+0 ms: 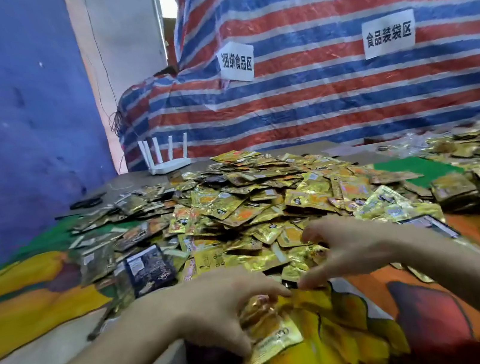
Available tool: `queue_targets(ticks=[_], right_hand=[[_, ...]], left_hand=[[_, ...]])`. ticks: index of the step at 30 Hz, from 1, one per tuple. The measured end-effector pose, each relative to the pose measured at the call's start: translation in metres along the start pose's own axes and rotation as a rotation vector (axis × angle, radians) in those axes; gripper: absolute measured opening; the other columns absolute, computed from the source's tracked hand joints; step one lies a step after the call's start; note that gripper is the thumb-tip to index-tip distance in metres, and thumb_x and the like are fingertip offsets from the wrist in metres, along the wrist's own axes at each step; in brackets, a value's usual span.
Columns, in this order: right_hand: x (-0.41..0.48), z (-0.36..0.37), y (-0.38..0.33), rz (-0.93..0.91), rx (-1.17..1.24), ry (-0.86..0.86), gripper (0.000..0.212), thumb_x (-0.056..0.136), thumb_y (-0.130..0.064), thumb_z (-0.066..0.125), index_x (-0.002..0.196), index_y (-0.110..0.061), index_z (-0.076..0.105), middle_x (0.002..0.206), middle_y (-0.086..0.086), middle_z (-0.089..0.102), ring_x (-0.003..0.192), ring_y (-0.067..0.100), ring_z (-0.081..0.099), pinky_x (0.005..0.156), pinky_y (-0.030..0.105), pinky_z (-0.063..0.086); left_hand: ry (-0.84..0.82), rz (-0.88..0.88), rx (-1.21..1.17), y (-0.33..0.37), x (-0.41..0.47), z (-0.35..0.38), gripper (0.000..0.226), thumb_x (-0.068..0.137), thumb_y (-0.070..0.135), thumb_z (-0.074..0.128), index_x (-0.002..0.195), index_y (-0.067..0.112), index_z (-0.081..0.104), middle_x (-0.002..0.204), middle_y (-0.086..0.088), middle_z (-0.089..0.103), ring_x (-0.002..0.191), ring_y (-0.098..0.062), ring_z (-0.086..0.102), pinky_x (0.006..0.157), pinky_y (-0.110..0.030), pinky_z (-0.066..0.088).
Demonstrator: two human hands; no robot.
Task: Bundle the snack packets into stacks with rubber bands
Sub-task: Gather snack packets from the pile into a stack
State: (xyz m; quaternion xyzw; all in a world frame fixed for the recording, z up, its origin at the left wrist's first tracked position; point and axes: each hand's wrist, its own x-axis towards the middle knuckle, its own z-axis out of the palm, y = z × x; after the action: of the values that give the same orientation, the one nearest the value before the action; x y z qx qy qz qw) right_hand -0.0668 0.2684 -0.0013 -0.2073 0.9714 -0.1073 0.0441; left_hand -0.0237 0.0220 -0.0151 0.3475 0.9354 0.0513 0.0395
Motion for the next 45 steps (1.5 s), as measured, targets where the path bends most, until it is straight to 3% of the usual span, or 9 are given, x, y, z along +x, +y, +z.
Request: queue_targets(ticks=[5,10,16,20,22,29,34,39,45], right_hand=[[0.009,0.021,-0.009,-0.062,-0.181,0.032,0.073,0.083,-0.067,0.065,0.141,-0.026,0.048,0.128,0.000,0.047,0.114,0.017,0.048,0.092,0.029,0.043],[0.005,0.019,-0.003,-0.154,-0.321,0.029,0.049,0.095,-0.054,0.059,0.135,-0.026,0.056,0.127,-0.002,0.054,0.117,0.019,0.053,0.096,0.032,0.047],[0.002,0.021,0.003,-0.151,-0.330,0.065,0.047,0.088,-0.036,0.062,0.131,-0.018,0.061,0.136,-0.001,0.056,0.125,0.020,0.050,0.103,0.039,0.046],[-0.001,0.036,0.009,-0.245,-0.373,0.299,0.035,0.097,-0.031,0.048,0.128,-0.021,0.063,0.128,-0.005,0.066,0.119,0.020,0.052,0.097,0.037,0.047],[-0.004,0.037,0.011,-0.309,-0.322,0.461,0.028,0.100,-0.023,0.053,0.122,-0.018,0.069,0.111,-0.002,0.073,0.104,0.024,0.062,0.082,0.041,0.054],[0.000,0.036,0.017,-0.253,-0.163,0.786,0.012,0.089,-0.004,0.071,0.100,-0.007,0.074,0.082,0.010,0.074,0.072,0.034,0.069,0.055,0.039,0.054],[0.014,0.020,0.021,-0.196,0.072,1.041,0.004,0.096,-0.006,0.062,0.098,-0.007,0.066,0.074,0.007,0.065,0.059,0.030,0.059,0.051,0.039,0.046],[0.033,0.015,0.019,-0.078,0.243,1.027,0.007,0.099,-0.015,0.061,0.097,-0.010,0.065,0.080,0.003,0.065,0.067,0.021,0.059,0.056,0.036,0.049],[0.034,0.032,0.021,-0.049,0.543,0.740,0.028,0.090,-0.031,0.073,0.112,-0.023,0.057,0.100,-0.019,0.060,0.095,-0.003,0.060,0.070,0.008,0.049]], left_hand=[[-0.026,-0.012,0.072,0.013,0.007,0.000,0.042,0.084,0.021,0.068,0.124,0.028,0.057,0.111,0.002,0.045,0.105,-0.019,0.047,0.087,-0.041,0.049],[0.103,-0.050,-0.131,0.003,0.006,-0.007,0.010,0.083,0.022,0.070,0.093,0.020,0.067,0.100,-0.003,0.059,0.092,-0.020,0.057,0.080,-0.036,0.052],[0.347,-0.182,-0.361,-0.018,0.010,-0.020,0.017,0.083,0.024,0.067,0.078,0.027,0.051,0.088,0.001,0.056,0.077,-0.016,0.053,0.064,-0.030,0.046],[0.321,-0.255,-0.337,-0.020,0.021,-0.013,0.018,0.086,0.018,0.063,0.094,0.022,0.046,0.085,0.002,0.056,0.070,-0.013,0.057,0.056,-0.027,0.047],[0.235,-0.299,-0.137,-0.015,0.026,-0.006,0.025,0.087,0.021,0.062,0.102,0.019,0.042,0.090,-0.001,0.056,0.081,-0.021,0.058,0.063,-0.039,0.048],[0.246,-0.284,0.266,-0.006,0.033,0.011,0.042,0.087,0.017,0.060,0.126,0.017,0.043,0.118,-0.002,0.050,0.109,-0.029,0.055,0.070,-0.037,0.034],[0.291,-0.328,0.215,-0.007,0.036,0.011,0.034,0.081,0.028,0.067,0.113,0.019,0.058,0.121,0.003,0.055,0.110,-0.025,0.059,0.071,-0.037,0.043],[0.157,-0.420,0.139,-0.014,0.046,0.001,0.075,0.074,0.038,0.078,0.141,0.024,0.051,0.137,0.000,0.046,0.125,-0.026,0.047,0.101,-0.048,0.045],[0.069,-0.425,0.104,-0.024,0.050,-0.007,0.091,0.070,0.051,0.081,0.149,0.039,0.038,0.133,0.003,0.044,0.126,-0.025,0.046,0.095,-0.044,0.043]])
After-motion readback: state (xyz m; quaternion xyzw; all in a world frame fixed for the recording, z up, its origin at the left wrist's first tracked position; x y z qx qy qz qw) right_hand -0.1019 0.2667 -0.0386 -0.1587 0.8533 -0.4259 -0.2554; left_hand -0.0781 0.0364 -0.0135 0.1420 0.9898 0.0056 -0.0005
